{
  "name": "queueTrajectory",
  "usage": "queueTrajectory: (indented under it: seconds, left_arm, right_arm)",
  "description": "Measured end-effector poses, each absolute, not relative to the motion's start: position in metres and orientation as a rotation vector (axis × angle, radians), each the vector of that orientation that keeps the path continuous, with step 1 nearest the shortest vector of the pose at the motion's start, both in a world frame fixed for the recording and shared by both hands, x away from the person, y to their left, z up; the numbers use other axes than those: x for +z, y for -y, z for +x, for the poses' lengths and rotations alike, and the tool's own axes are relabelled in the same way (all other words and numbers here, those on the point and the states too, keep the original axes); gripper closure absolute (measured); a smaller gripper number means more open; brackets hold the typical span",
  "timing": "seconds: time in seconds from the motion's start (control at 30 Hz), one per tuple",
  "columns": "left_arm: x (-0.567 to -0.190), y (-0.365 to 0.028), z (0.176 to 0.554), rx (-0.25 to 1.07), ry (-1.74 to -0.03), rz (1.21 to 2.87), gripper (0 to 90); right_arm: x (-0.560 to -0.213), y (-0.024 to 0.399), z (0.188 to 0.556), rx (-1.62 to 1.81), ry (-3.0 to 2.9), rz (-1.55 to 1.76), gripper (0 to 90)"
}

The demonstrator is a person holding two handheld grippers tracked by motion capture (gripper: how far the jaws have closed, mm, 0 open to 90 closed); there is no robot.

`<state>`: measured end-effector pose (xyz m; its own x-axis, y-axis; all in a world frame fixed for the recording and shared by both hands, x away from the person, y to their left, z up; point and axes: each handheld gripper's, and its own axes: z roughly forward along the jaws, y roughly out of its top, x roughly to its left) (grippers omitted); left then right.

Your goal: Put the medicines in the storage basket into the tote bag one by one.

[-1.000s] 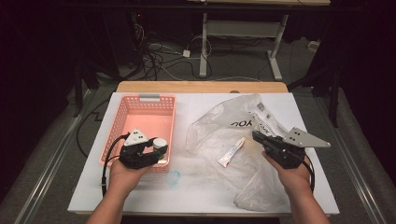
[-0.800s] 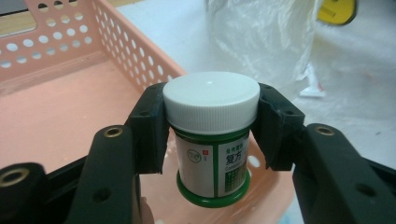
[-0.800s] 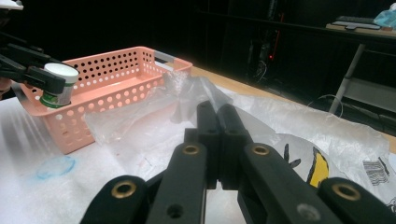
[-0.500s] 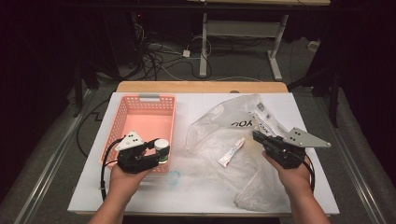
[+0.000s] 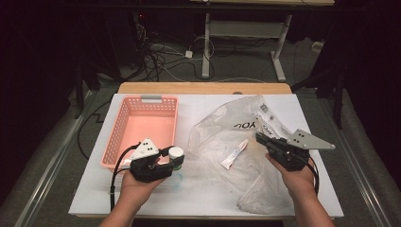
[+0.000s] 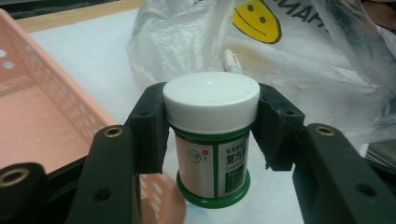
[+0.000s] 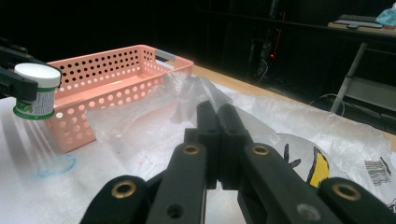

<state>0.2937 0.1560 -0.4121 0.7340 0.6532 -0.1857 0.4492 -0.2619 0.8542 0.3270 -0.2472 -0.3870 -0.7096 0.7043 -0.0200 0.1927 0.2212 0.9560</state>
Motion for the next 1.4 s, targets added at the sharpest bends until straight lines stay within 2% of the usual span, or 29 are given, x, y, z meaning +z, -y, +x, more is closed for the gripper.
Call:
queueTrajectory:
  seconds: [1.1, 1.4]
  left_arm:
    - [-0.448, -0.094, 0.281, 0.161, -0.728, 2.005, 48.2]
    - [-0.445, -0.082, 0.287, 0.172, -0.706, 1.989, 48.2]
  right_arm:
    - [-0.390, 0.246, 0.327, 1.502, -2.061, 0.842, 90.0]
    - [-0.390, 0.245, 0.327, 1.501, -2.062, 0.832, 90.0]
